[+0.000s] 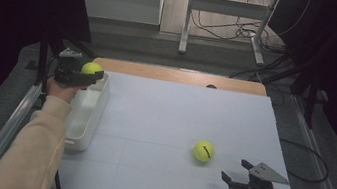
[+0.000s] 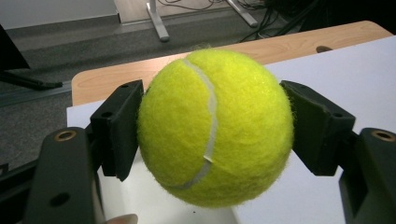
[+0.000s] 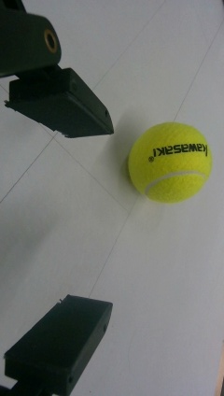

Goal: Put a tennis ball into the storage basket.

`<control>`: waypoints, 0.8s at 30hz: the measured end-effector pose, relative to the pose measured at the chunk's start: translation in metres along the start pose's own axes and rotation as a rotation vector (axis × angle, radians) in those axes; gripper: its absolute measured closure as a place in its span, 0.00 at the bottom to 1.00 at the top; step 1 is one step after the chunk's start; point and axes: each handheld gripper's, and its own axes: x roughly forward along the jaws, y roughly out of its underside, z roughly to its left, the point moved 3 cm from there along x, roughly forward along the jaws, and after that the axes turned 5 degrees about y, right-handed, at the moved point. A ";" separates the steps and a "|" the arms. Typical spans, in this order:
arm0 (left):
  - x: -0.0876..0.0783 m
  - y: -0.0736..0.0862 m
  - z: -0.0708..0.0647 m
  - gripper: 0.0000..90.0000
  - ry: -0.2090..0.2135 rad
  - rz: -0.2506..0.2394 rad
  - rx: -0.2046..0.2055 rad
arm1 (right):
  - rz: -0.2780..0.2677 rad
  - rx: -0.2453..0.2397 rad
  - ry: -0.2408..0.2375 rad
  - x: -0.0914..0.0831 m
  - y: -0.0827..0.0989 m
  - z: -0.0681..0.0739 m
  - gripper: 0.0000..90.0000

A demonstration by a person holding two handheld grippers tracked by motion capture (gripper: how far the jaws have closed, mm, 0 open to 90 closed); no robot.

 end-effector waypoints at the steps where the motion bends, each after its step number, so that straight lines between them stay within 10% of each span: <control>1: 0.001 0.001 0.001 0.30 -0.003 0.004 -0.001 | 0.000 0.000 0.000 0.000 0.000 0.000 0.15; 24: 0.023 0.013 0.017 0.30 -0.051 0.088 -0.030 | 0.001 -0.003 -0.002 0.000 0.000 0.000 0.15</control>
